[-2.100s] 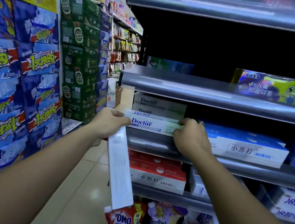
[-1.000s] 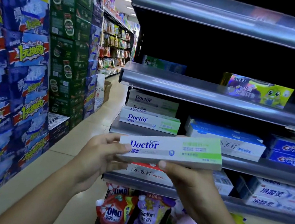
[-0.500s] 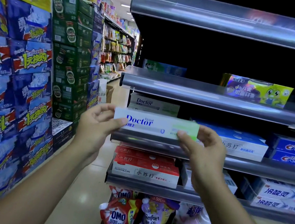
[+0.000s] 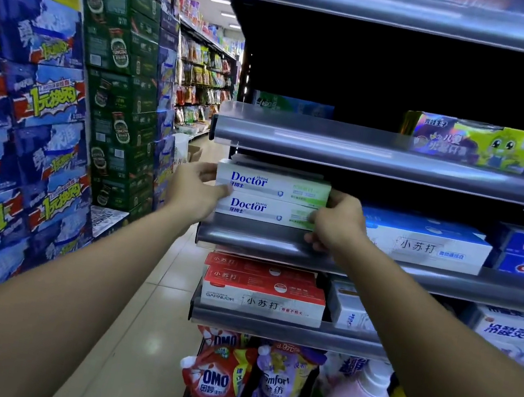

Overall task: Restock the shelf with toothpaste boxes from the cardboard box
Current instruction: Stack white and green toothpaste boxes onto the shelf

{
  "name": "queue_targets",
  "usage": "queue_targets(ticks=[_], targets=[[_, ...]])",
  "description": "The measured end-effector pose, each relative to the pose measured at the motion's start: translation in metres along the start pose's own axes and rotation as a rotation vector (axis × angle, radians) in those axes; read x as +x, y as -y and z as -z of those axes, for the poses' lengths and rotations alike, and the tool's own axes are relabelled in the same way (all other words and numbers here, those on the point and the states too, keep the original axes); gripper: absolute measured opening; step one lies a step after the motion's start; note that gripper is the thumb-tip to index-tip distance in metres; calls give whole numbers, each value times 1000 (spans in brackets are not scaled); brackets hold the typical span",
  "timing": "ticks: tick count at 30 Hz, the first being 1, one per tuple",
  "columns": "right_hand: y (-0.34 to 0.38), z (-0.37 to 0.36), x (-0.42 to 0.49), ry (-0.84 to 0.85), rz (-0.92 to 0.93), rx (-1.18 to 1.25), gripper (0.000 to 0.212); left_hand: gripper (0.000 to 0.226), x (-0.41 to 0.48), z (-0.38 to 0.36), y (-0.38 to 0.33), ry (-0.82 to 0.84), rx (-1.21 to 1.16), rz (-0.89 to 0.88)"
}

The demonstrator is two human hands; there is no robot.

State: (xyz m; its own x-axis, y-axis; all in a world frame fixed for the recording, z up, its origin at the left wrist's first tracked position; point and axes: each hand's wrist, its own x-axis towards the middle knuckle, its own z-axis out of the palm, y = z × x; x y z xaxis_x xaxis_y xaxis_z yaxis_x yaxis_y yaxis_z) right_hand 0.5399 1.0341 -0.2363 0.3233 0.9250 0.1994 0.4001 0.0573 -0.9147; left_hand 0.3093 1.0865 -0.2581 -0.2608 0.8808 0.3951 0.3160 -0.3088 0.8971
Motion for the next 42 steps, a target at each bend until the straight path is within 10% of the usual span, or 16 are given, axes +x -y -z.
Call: queue_targets(ticks=[8,15,26,36,42], targets=[[-11,34,-41,-53,168,52,61,59,-22,7,-1,-125,54,-59],[-101,159,-141,48,-24,31,13,25,-172,-16,24,20,-47,-513],[-227,244,-233,-80,-448,53,8,33,-368,-190,106,937,220,-12],[-234,270,-241,-62,-365,59,5,74,-420,-304,141,1140,794,10],[-239,264,-233,-50,-346,-7,8,36,-428,-313,145,945,719,124]])
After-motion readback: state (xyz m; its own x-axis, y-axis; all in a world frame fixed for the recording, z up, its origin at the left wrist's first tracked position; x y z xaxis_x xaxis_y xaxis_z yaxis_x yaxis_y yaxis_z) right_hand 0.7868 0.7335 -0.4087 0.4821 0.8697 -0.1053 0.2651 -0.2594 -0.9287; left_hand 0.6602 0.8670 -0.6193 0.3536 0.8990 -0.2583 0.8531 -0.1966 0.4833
